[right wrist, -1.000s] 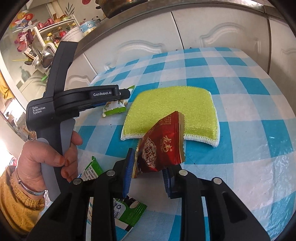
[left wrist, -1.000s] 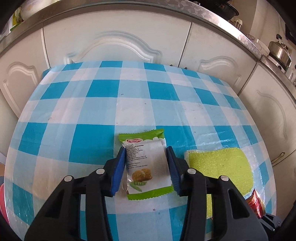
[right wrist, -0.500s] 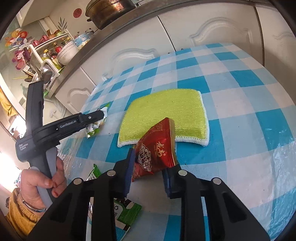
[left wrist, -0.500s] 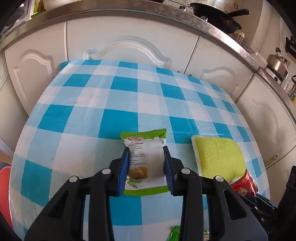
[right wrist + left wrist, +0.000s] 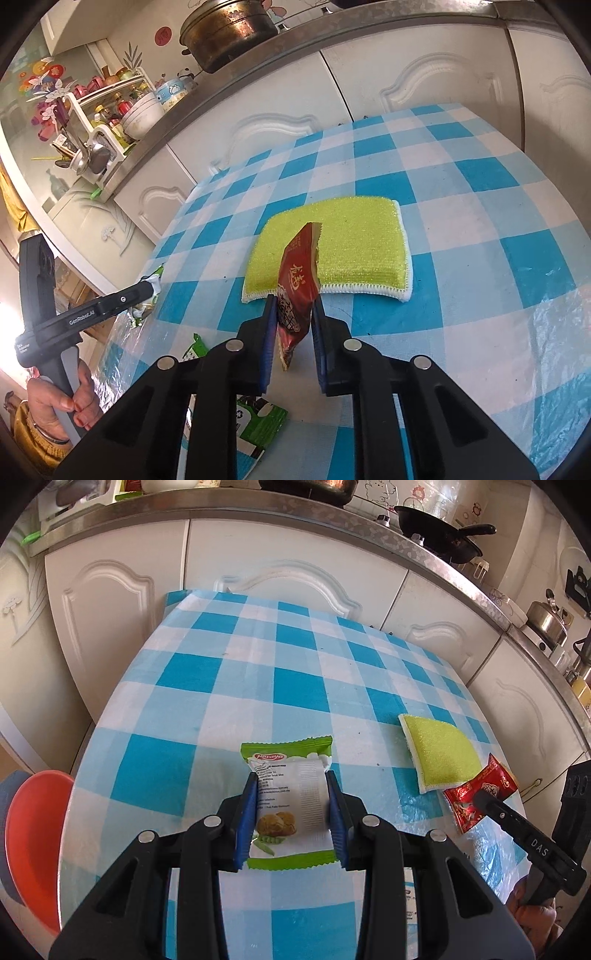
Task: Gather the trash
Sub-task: 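Carry both snack packets over the red bucket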
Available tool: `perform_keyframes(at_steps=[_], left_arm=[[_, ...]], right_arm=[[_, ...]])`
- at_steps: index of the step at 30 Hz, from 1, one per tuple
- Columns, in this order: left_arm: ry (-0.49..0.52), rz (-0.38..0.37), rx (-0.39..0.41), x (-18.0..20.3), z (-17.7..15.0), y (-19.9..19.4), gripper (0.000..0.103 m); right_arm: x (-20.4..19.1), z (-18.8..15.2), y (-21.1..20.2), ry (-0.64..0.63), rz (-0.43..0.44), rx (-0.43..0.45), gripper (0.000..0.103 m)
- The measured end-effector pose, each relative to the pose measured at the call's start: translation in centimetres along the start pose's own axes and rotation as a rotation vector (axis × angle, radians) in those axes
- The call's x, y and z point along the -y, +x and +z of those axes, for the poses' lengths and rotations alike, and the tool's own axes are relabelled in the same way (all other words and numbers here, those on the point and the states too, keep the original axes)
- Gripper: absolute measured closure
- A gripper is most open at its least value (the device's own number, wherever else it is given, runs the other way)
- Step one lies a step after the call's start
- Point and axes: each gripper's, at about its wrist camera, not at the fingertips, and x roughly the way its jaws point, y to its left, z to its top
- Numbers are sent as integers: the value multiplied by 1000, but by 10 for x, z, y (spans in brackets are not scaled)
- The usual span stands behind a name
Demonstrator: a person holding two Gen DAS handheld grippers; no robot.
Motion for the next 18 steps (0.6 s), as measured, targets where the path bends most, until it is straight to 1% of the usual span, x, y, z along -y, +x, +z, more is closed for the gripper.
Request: perform_keyframes(at_steps=[5, 9, 13, 18], left_arm=[[-24, 30, 31, -19, -2, -18, 67], [-42, 52, 58, -34, -2, -31, 67], [-56, 75, 81, -48, -3, -44, 67], [-69, 113, 108, -66, -6, -59, 67]], right_arm=[[-15, -4, 0, -57, -39, -6, 84], [-30, -6, -1, -91, -43, -14, 84], [-49, -3, -4, -134, -44, -4, 84], [-76, 3, -8, -181, -21, 3, 84]])
